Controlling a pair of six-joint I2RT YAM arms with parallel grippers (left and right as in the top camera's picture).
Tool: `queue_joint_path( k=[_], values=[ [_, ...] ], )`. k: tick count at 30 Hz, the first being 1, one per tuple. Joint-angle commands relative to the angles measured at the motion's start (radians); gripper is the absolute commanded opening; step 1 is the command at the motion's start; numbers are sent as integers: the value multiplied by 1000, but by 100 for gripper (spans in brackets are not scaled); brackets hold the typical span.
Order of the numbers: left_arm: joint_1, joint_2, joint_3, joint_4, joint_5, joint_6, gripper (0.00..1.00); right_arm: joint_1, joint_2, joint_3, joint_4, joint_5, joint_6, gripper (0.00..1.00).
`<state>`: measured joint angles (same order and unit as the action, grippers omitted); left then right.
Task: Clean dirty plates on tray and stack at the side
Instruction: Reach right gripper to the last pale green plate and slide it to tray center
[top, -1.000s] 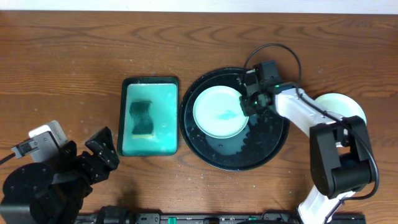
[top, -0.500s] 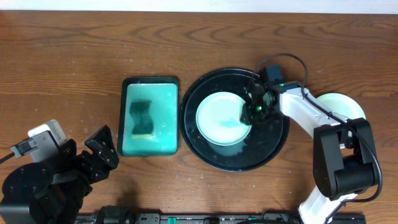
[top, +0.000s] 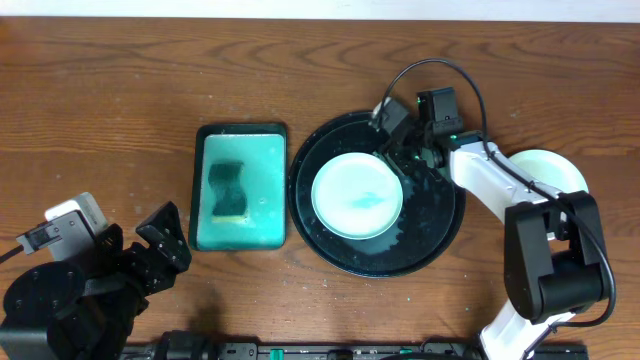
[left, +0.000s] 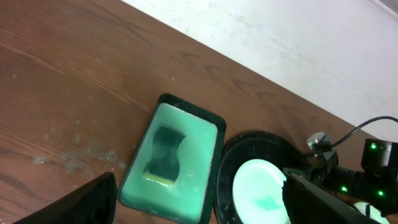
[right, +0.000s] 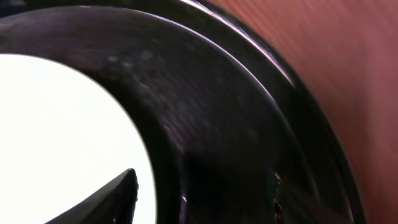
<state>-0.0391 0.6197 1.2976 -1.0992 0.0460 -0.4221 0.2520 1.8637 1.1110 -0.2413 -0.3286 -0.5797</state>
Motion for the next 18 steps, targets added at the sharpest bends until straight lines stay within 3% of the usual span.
queue_joint_path(
  k=[1, 9, 12, 16, 18],
  values=[
    [6, 0, 9, 0, -8, -8, 85, 39, -17, -5, 5, -79, -189, 61],
    [6, 0, 9, 0, -8, -8, 85, 51, 62, -5, 23, -81, -188, 54],
    [6, 0, 9, 0, -8, -8, 85, 50, 85, -5, 32, -79, -184, 32],
    [6, 0, 9, 0, -8, -8, 85, 42, 85, -5, 45, -76, -128, 25],
    [6, 0, 9, 0, -8, -8, 85, 42, 85, -5, 37, -76, -123, 12]
  ],
)
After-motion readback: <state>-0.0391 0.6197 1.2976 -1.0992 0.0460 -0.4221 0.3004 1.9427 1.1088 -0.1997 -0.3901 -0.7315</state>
